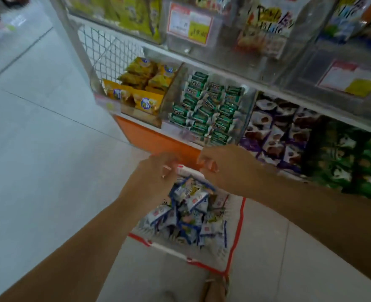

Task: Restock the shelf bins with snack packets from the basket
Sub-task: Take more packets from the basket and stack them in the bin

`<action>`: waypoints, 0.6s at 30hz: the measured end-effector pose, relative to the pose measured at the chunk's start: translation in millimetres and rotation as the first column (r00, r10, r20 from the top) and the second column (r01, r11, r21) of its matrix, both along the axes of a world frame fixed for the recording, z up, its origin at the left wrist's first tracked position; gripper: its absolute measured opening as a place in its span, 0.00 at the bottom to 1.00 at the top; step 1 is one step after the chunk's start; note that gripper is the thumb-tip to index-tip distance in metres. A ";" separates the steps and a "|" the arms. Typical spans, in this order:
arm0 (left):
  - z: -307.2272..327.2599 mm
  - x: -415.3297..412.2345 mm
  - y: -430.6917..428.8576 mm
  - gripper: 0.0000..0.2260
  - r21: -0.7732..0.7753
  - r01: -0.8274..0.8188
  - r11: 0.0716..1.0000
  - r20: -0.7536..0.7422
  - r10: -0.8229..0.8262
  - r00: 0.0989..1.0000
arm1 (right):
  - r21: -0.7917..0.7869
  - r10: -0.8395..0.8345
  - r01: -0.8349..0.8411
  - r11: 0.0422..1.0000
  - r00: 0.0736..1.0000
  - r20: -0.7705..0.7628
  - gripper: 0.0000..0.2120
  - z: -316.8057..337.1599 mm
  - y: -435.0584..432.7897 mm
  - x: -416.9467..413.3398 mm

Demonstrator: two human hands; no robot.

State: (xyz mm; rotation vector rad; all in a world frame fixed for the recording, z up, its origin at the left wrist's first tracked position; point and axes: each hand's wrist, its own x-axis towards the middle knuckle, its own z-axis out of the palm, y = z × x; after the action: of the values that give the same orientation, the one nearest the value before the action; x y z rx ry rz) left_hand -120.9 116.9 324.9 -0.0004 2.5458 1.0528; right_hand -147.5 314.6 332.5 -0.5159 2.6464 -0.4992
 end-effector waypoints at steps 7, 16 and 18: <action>-91.5 52.9 -37.5 0.14 -0.015 -0.019 1.000 0.205 0.021 0.979 | 0.105 -0.253 0.231 0.967 0.877 0.407 0.08 -105.8 5.8 51.2; -224.0 47.2 -54.2 0.17 -0.103 -0.103 0.989 0.268 0.127 0.955 | 0.170 -0.677 0.766 0.620 0.413 0.609 0.19 -247.1 -1.5 48.6; -258.3 35.6 -50.1 0.18 -0.154 -0.114 0.981 0.243 0.150 0.958 | 0.154 -0.698 0.895 0.419 0.208 0.685 0.19 -282.7 1.1 46.6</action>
State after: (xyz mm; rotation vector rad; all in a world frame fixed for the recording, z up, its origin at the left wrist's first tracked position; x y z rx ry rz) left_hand -85.2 66.8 66.7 -0.3275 2.4039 0.8577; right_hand -101.0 315.7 49.8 0.9938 1.8609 -1.1229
